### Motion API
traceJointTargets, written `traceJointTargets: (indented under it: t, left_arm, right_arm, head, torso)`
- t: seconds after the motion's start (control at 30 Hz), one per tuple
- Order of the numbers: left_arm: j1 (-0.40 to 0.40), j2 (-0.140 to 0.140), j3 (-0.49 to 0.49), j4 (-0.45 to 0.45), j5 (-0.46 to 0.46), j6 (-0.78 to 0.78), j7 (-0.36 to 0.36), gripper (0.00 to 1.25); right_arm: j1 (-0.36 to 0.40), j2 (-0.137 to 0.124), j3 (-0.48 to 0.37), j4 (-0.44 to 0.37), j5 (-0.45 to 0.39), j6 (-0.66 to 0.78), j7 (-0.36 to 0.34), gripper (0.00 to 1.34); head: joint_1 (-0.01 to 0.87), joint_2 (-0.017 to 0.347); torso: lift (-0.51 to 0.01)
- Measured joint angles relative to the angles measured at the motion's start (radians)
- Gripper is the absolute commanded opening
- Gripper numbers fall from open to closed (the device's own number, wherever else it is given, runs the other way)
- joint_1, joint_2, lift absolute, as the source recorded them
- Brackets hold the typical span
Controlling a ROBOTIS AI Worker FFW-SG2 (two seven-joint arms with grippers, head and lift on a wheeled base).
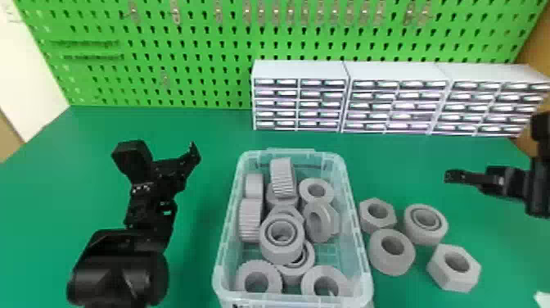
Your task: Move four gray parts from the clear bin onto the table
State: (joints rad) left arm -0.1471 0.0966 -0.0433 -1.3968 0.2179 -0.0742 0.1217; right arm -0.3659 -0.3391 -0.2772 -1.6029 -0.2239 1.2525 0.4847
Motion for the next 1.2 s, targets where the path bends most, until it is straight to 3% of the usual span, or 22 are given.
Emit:
traceJointTargets:
  t: [0.27,0.57,1.03,1.2]
  left_arm:
    - [-0.003,0.0,-0.003,0.0,-0.002,0.0,0.0,1.09]
    - [-0.002,0.0,-0.002,0.0,-0.002,0.0,0.0,1.09]
    - [0.004,0.0,-0.003,-0.001,0.0,0.0,0.0,1.09]
    - [0.009,0.001,0.001,-0.001,0.0,0.0,-0.004,1.09]
  right_arm:
    - [0.033,0.041,-0.002,-0.05,0.022,-0.173,0.0,1.09]
    - [0.073,0.109,-0.023,-0.104,0.096,-0.38,0.0,1.09]
    - [0.118,0.151,0.016,-0.127,0.126,-0.646,-0.006,1.08]
    - [0.147,0.169,0.031,-0.133,0.121,-0.747,-0.045,1.08]
  head:
    - [0.693,0.072]
    - [0.693,0.072]
    - [0.693,0.072]
    - [0.693,0.072]
  torso:
    - [-0.052]
    - [-0.052]
    - [-0.052]
    - [-0.052]
